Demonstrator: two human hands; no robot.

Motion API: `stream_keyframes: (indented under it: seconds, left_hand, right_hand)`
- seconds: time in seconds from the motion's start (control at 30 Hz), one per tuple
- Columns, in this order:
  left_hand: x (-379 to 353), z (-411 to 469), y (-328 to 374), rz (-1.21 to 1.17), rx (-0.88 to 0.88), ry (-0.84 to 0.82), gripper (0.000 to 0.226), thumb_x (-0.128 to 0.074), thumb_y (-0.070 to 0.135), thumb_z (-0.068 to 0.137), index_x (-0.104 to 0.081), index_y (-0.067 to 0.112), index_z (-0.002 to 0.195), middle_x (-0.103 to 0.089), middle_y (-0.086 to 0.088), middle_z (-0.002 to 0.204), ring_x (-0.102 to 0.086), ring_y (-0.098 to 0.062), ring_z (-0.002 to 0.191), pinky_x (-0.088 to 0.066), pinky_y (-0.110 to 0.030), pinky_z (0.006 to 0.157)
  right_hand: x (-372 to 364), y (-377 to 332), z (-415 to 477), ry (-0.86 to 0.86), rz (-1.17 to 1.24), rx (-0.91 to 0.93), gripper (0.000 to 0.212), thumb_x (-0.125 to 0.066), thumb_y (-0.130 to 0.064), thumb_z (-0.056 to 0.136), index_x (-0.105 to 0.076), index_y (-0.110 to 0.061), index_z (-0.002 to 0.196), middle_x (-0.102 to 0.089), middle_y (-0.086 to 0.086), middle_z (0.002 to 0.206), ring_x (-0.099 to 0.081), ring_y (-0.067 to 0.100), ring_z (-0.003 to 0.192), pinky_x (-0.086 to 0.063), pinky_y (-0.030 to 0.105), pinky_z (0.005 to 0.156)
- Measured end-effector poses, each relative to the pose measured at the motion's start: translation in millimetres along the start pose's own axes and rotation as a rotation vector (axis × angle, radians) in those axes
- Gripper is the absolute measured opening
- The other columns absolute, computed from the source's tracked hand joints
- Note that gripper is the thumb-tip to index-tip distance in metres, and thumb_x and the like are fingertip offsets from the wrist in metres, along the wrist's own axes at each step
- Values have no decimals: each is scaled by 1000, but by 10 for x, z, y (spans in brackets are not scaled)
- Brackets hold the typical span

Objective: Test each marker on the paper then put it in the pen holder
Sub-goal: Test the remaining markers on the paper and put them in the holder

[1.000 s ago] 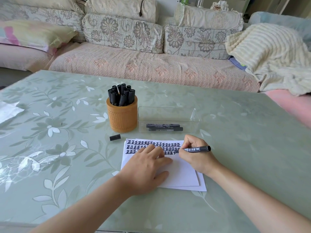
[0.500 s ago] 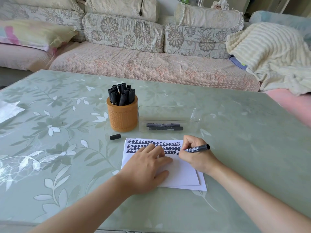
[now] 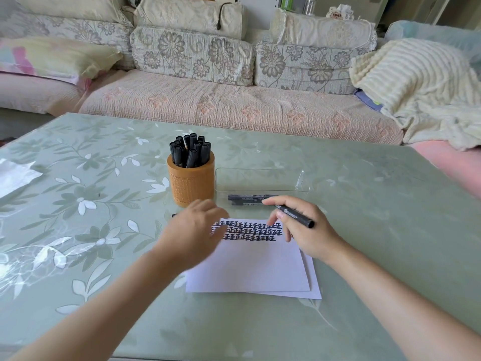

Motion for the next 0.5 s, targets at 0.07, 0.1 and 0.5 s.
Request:
stream_keyframes:
  seconds: [0.07,0.1,0.5]
  left_hand:
    - [85,-3,-241,54,149,17,16,-58,26,91,-68,24,103,-60,7,101,-56,-18,99,-50,-34,70]
    - [115,-15,-340,78,211,16,17,-58,25,91,-69,24,104,-60,6,103,-54,-20,102,-49,-35,71]
    - [144,-98,-719,134,382,-91,15,-57,27,92,-67,29,103,-58,6,98,-52,-19,103,-49,-35,71]
  right_hand:
    - [-75,-14,12,-106,-49,-15,51,-41,6,97,-60,-30,127,-69,-3,92,-58,19,60,-43,24,56]
    - [-121,-31,28,-152,-55,-35,60,-38,11,93,-57,-32,131,-68,-2,98,-60,18,64,-43,27,55]
    - [-415,-375,112,-304,33,-102,24,-37,-8,89,-55,-19,78,-41,10,79,-44,25,71,-56,51,71]
Point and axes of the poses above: each hand's wrist, its own z-axis towards the middle knuckle, its own x-axis out of the back of the hand, y = z × x, the point moved 4 cm from there along z, towards the middle knuckle
